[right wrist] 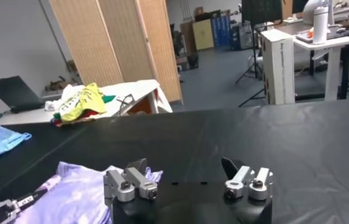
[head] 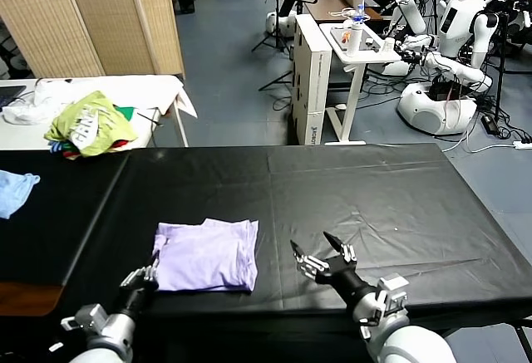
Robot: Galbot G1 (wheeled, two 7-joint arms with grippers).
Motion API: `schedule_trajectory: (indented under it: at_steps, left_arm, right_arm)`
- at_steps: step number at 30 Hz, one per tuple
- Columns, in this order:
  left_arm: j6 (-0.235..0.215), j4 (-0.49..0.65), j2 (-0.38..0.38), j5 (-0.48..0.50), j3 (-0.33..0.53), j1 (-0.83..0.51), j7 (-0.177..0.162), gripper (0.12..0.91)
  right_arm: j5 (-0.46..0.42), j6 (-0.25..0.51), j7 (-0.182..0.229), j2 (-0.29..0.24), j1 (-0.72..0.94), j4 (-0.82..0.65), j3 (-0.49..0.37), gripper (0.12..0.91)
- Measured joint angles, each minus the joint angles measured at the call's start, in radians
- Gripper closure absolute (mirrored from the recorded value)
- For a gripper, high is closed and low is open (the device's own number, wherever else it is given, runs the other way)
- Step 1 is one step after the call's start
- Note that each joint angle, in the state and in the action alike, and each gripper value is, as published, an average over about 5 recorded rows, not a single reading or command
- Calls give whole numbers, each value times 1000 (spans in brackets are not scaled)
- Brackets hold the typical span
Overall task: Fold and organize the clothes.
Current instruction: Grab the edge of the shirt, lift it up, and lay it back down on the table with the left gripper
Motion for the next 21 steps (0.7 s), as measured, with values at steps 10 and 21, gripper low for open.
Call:
schedule_trajectory:
  at_steps: [10, 21]
  left_arm:
    - [-62, -31, 137, 187, -88, 48, 2, 858]
    - [-97, -68, 374, 144, -363, 196, 1, 858]
  right_arm:
    - [-20, 1, 3, 10, 20, -37, -16, 118]
    - [-27, 2, 4, 35, 51, -87, -48, 118]
